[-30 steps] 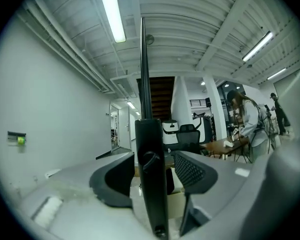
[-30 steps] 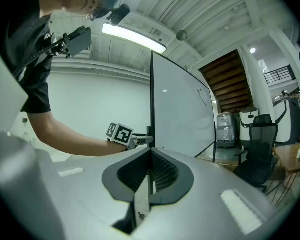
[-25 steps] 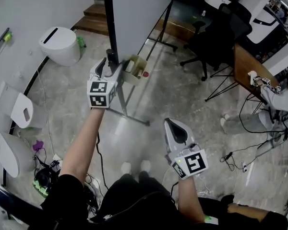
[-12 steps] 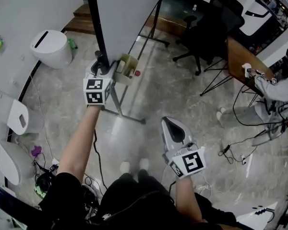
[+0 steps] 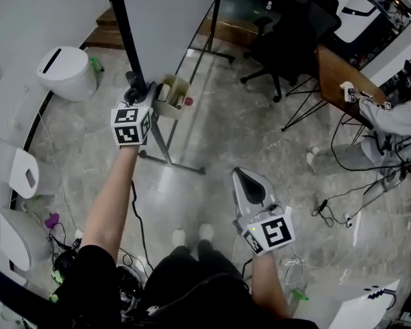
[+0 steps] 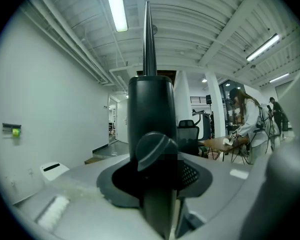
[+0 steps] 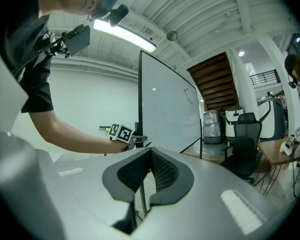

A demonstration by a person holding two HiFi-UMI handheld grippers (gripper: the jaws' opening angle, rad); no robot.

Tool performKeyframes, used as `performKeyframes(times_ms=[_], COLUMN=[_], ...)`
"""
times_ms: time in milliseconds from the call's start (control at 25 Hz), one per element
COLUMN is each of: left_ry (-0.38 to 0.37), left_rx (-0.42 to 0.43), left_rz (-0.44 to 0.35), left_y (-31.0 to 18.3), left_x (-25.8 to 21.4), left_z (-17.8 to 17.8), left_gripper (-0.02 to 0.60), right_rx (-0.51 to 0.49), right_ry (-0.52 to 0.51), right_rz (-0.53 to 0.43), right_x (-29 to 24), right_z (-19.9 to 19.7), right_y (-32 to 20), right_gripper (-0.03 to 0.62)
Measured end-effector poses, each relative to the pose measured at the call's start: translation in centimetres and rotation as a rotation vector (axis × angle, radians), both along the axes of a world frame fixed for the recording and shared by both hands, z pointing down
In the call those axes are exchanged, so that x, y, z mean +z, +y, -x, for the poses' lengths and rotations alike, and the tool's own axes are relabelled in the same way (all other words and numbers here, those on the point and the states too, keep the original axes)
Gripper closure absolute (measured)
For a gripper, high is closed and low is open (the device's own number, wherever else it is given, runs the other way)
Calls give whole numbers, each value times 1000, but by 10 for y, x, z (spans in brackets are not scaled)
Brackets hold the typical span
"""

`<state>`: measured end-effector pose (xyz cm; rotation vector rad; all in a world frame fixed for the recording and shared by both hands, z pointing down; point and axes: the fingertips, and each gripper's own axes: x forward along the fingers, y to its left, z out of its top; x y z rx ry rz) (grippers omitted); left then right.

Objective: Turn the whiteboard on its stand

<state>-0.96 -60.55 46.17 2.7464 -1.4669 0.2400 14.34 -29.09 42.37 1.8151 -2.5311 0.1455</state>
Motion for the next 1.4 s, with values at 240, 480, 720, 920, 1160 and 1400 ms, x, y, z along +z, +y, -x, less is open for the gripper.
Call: performKeyframes(times_ms=[240, 480, 720, 920, 1160, 1400], left_ry=[0, 0, 4, 9, 6, 3], left_rx=[-11, -23, -33, -51, -57, -66], left_rz=[10, 26, 23, 26, 26, 26], left_y=[2, 5, 14, 26, 41, 66], left_x=[1, -1, 0, -1, 0, -1], left_z=[4, 6, 9, 15, 19, 30], left_gripper=[414, 416, 417, 417, 417, 417], right_rx=[-2, 3, -2, -15, -35, -54], right_ry=[1, 3, 3, 0, -3, -3], right_rz=[-2, 0, -1, -6, -17, -32], right_x=[0, -2, 0, -1, -4, -10], right_z=[6, 4, 4, 8, 11, 13], right_y=[9, 17, 24, 27, 27, 31], right_gripper=[585, 585, 585, 585, 585, 585])
